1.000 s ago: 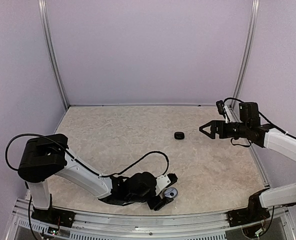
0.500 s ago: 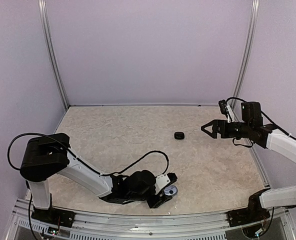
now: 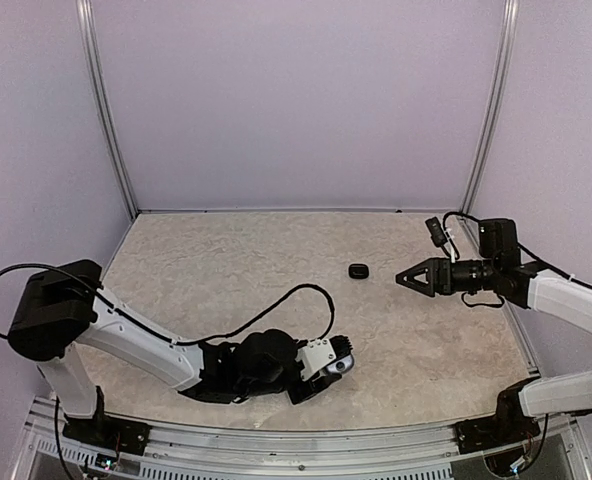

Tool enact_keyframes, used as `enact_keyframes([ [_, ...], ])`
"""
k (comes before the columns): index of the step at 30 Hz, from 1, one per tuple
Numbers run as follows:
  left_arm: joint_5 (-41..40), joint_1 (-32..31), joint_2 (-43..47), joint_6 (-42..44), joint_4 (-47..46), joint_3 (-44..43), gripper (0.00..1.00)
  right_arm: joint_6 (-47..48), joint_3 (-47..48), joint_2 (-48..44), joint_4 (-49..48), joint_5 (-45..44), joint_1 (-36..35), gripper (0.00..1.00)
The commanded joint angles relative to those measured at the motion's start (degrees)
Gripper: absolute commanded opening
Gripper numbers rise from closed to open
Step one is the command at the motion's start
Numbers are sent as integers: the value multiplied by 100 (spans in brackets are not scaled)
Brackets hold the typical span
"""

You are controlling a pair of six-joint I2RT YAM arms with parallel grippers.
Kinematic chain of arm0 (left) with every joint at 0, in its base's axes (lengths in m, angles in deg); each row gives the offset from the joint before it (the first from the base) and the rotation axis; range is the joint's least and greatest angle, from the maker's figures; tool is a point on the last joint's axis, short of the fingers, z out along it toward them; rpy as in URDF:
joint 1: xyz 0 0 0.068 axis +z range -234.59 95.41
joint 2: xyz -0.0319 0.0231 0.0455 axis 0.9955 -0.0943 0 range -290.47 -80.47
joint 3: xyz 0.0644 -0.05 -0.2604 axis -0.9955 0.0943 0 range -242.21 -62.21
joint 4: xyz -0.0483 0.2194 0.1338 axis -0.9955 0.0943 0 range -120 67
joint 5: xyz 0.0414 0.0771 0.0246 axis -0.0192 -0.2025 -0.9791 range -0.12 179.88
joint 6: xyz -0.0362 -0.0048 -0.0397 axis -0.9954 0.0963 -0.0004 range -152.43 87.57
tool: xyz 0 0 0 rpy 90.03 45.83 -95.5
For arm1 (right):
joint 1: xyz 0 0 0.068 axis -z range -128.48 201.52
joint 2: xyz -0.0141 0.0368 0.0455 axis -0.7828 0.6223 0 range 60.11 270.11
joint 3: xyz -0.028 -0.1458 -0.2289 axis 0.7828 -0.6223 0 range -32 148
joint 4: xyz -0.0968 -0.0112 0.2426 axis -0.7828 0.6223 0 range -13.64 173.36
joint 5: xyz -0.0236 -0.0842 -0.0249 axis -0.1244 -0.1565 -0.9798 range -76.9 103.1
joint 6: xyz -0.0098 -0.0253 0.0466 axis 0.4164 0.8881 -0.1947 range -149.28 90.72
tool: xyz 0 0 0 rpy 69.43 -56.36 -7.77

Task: Insert the wireless bluetooth earbuds into the charging case
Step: Pick up the charging case from the corner of the board, then pass from the left arm to the right

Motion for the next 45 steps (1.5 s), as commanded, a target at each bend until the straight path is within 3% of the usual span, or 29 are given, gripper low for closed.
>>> enact_keyframes([
  [1,-522,-44,804,1008,-196,47,44,-255,-140,-259,-541,1067,-60,89],
  [13,-915,-72,1510,1993,140,-665,44,-795,-297,-369,-1554,1558,-1053,84],
  [27,-1081,-131,1405,2341,29,-976,45,-915,-52,232,-2085,1346,-1988,73],
  [45,-1198,-188,1317,2418,-47,-1015,45,-1249,-6,596,-2749,1319,-2363,41],
])
